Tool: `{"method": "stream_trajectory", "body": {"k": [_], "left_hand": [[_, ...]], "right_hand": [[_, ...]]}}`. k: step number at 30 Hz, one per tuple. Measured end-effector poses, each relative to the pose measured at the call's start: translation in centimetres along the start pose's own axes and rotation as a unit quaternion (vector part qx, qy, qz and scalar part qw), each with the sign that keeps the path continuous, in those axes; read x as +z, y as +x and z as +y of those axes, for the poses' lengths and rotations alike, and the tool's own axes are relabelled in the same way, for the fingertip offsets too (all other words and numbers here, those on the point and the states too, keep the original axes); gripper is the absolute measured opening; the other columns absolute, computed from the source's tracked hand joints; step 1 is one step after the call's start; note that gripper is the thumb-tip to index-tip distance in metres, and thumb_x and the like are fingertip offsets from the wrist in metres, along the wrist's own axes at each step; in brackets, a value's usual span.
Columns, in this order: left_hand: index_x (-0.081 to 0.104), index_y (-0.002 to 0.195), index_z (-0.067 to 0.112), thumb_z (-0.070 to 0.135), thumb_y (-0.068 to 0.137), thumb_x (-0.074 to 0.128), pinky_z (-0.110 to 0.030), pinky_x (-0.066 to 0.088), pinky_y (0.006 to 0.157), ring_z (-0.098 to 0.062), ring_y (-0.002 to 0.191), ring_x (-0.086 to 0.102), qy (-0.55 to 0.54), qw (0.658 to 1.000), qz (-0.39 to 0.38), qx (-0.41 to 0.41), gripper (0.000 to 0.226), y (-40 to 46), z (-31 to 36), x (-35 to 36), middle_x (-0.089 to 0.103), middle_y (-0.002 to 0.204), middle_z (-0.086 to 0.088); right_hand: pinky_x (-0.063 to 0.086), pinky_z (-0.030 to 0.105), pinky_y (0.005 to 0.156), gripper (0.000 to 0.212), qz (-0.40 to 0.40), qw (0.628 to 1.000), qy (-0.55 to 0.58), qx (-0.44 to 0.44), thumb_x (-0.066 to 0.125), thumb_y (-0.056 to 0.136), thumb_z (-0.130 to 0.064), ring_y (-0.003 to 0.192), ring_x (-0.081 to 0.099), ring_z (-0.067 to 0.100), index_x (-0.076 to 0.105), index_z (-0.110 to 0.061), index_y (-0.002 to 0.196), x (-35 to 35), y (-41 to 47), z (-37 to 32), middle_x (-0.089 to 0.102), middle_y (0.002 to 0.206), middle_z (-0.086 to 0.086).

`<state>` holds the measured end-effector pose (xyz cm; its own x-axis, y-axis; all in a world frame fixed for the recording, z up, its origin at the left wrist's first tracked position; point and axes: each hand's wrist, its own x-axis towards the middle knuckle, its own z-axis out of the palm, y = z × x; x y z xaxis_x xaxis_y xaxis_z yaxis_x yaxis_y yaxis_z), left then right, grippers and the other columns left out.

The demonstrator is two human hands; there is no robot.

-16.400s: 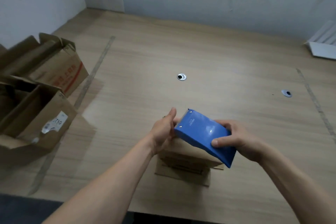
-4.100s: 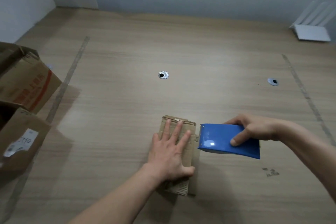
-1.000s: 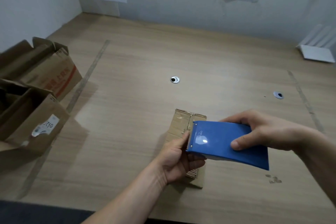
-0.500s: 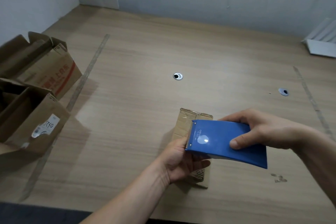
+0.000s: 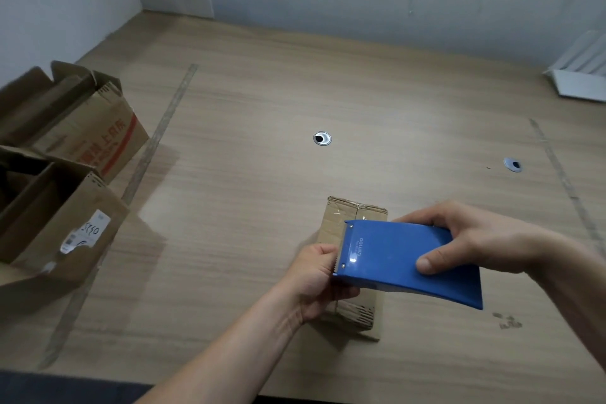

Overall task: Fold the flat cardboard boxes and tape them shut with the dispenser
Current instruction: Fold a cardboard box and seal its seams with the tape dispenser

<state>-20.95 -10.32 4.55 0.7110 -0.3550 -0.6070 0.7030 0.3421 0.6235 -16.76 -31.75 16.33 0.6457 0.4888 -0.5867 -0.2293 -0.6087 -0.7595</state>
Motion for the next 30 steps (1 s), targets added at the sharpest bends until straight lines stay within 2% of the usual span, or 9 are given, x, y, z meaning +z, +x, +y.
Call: {"method": "stream_trajectory", "body": {"k": [2,4,7,16,20,24,28,30], "left_hand": [[0.064,0.079,0.006,0.009,0.097,0.058,-0.022,0.047,0.045,-0.011,0.048,0.054,0.054,0.997,0.05,0.028,0.019,0.2,0.3,-0.6,0.06,0.063,-0.005],[0.062,0.074,0.006,0.01,0.098,0.057,-0.018,0.042,0.04,-0.01,0.043,0.053,0.06,0.992,0.097,0.044,0.025,0.2,0.8,-2.0,0.059,0.057,-0.005],[0.061,0.072,0.005,0.008,0.098,0.057,-0.017,0.035,0.037,-0.01,0.038,0.05,0.085,0.983,0.156,0.046,0.026,0.2,1.2,-4.3,0.058,0.053,-0.006],[0.065,0.068,0.006,0.009,0.095,0.059,-0.019,0.034,0.039,-0.014,0.044,0.05,0.187,0.952,0.233,0.074,0.028,0.8,-0.3,-5.7,0.06,0.056,-0.007],[0.065,0.066,0.007,0.009,0.094,0.06,-0.019,0.034,0.039,-0.015,0.046,0.05,0.213,0.943,0.245,0.077,0.028,1.1,-0.6,-5.8,0.061,0.058,-0.008],[0.066,0.064,0.007,0.01,0.094,0.06,-0.019,0.036,0.042,-0.017,0.049,0.051,0.232,0.935,0.256,0.077,0.03,1.4,-1.0,-6.2,0.062,0.057,-0.006],[0.065,0.064,0.007,0.01,0.094,0.059,-0.02,0.035,0.042,-0.017,0.049,0.051,0.226,0.936,0.259,0.069,0.03,1.7,-1.5,-6.4,0.06,0.056,-0.006],[0.064,0.064,0.007,0.009,0.094,0.059,-0.02,0.034,0.042,-0.018,0.049,0.05,0.221,0.938,0.258,0.066,0.031,1.9,-1.7,-6.6,0.059,0.056,-0.006]], "right_hand": [[0.059,0.043,0.09,0.056,-0.004,1.0,0.006,0.009,0.084,0.068,-0.03,0.102,0.073,0.03,0.072,-0.023,0.122,0.1,-0.3,0.7,0.076,0.112,0.008],[0.058,0.038,0.087,0.056,-0.014,1.0,0.013,0.016,0.084,0.067,-0.028,0.102,0.073,0.028,0.072,-0.026,0.122,-0.2,-1.1,1.8,0.075,0.113,0.008],[0.059,0.04,0.088,0.057,-0.02,0.998,0.043,0.038,0.088,0.063,-0.031,0.101,0.073,0.029,0.073,-0.037,0.117,-1.2,-2.9,3.6,0.076,0.113,0.008],[0.058,0.036,0.085,0.064,-0.016,0.996,0.071,0.06,0.089,0.057,-0.04,0.101,0.072,0.031,0.072,-0.04,0.119,-1.5,-4.4,7.2,0.075,0.112,0.009],[0.057,0.032,0.082,0.062,-0.013,0.995,0.069,0.072,0.087,0.06,-0.035,0.098,0.073,0.027,0.072,-0.038,0.12,-1.5,-4.0,8.1,0.075,0.111,0.009],[0.056,0.044,0.092,0.059,-0.021,0.995,0.049,0.085,0.084,0.068,-0.027,0.104,0.071,0.032,0.07,-0.034,0.125,-1.1,-3.1,9.0,0.075,0.114,0.009],[0.056,0.031,0.082,0.056,-0.021,0.995,0.047,0.089,0.084,0.068,-0.021,0.1,0.073,0.029,0.073,-0.028,0.122,-0.9,-2.6,9.2,0.076,0.111,0.009],[0.056,0.03,0.08,0.056,-0.023,0.995,0.042,0.09,0.084,0.068,-0.022,0.099,0.073,0.027,0.073,-0.028,0.122,-1.0,-2.5,9.3,0.076,0.11,0.008]]}}
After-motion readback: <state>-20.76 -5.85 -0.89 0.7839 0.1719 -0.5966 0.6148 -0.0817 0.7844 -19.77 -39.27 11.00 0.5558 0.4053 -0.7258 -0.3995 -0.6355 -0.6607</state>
